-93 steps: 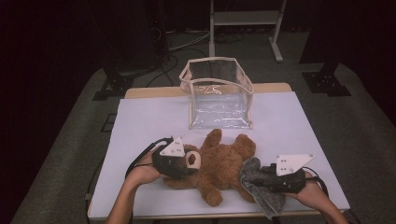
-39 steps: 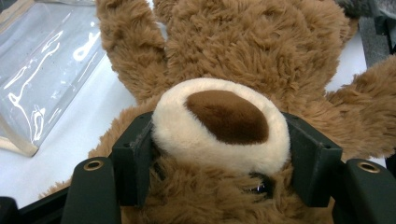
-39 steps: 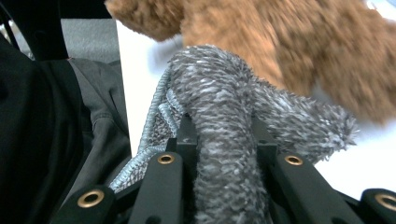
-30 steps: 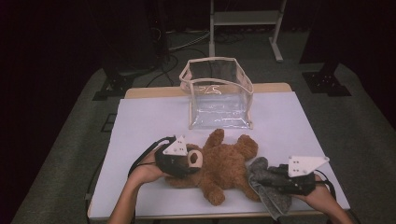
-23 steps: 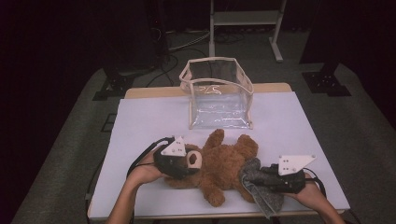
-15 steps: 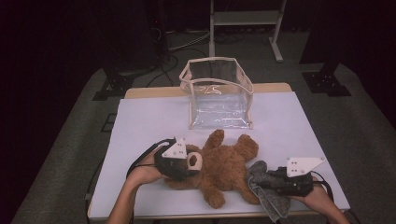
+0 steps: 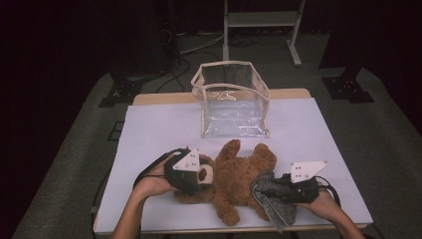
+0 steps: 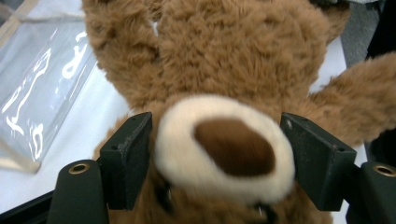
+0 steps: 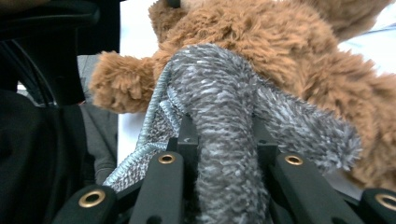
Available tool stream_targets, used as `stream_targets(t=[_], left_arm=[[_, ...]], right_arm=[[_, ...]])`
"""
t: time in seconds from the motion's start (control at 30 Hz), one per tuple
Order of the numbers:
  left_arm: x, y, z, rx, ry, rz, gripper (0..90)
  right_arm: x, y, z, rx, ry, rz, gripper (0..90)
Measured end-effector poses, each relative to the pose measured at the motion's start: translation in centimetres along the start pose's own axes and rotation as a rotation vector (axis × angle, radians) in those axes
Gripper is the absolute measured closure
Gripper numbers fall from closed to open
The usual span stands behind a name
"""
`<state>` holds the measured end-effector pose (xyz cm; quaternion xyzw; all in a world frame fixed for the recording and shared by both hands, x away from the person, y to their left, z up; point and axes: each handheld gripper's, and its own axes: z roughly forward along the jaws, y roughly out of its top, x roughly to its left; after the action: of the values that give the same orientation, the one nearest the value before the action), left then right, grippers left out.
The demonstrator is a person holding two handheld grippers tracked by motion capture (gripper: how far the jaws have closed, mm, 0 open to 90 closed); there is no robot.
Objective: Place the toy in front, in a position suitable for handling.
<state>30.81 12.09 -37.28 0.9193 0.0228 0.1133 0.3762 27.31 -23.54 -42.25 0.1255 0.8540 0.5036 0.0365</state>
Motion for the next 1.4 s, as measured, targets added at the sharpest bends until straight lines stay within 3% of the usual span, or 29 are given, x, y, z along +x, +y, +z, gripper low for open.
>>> stream_targets(t=[0.1, 0.23, 0.37, 0.5, 0.57, 0.63, 0.67, 0.7, 0.83, 0.9, 1.0, 1.13, 1.27, 1.4], left_arm=[[-0.4, 0.2, 0.6, 0.01, -0.047, 0.019, 32.1], [-0.4, -0.1, 0.7, 0.001, -0.058, -0.003, 35.3], [-0.5, -0.3, 0.7, -0.003, -0.062, 0.004, 35.8], [-0.7, -0.5, 0.6, -0.015, -0.065, 0.012, 35.9], [-0.7, -0.6, 0.6, -0.016, -0.067, 0.012, 35.9], [-0.7, -0.6, 0.6, -0.018, -0.068, 0.012, 35.9], [-0.7, -0.6, 0.7, -0.02, -0.071, 0.011, 35.9], [-0.8, -0.6, 0.6, -0.015, -0.072, 0.023, 35.8], [-0.9, -0.5, 0.7, -0.011, -0.07, 0.02, 35.8], [-0.9, -0.5, 0.7, -0.004, -0.071, 0.025, 35.7], [-0.9, -0.4, 0.7, 0.0, -0.072, 0.026, 35.7], [-0.9, -0.5, 0.7, 0.002, -0.071, 0.028, 35.7], [-1.0, -0.6, 0.7, -0.005, -0.07, 0.023, 35.7], [-1.0, -0.6, 0.6, -0.002, -0.073, 0.03, 35.7]], right_arm=[[0.5, -0.2, 0.0, 0.004, 0.016, -0.008, 71.8], [0.7, 0.0, -0.6, 0.012, 0.016, -0.023, 71.7], [-0.2, 2.3, -1.7, -0.036, -0.033, -0.064, 71.6], [-1.2, 3.4, -1.7, -0.057, -0.059, -0.075, 71.6], [-1.3, 3.0, -1.1, -0.035, -0.049, -0.064, 71.6], [-0.9, 1.9, -0.1, 0.025, -0.052, -0.075, 71.6], [-0.9, 1.9, -0.1, 0.025, -0.052, -0.075, 71.6], [-0.6, 0.6, 0.0, 0.017, -0.037, -0.051, 71.6], [-0.5, -1.1, -0.8, 0.053, -0.06, -0.023, 71.6], [-0.5, -1.0, -1.3, 0.041, -0.066, -0.019, 71.6], [-0.6, 0.6, -1.8, 0.005, -0.079, -0.05, 71.5], [-1.0, 2.3, -0.8, -0.014, -0.077, -0.076, 71.5], [-1.6, 1.0, 0.1, -0.014, -0.064, -0.036, 71.7], [-1.7, -1.1, -0.5, 0.069, -0.092, -0.007, 71.6]])
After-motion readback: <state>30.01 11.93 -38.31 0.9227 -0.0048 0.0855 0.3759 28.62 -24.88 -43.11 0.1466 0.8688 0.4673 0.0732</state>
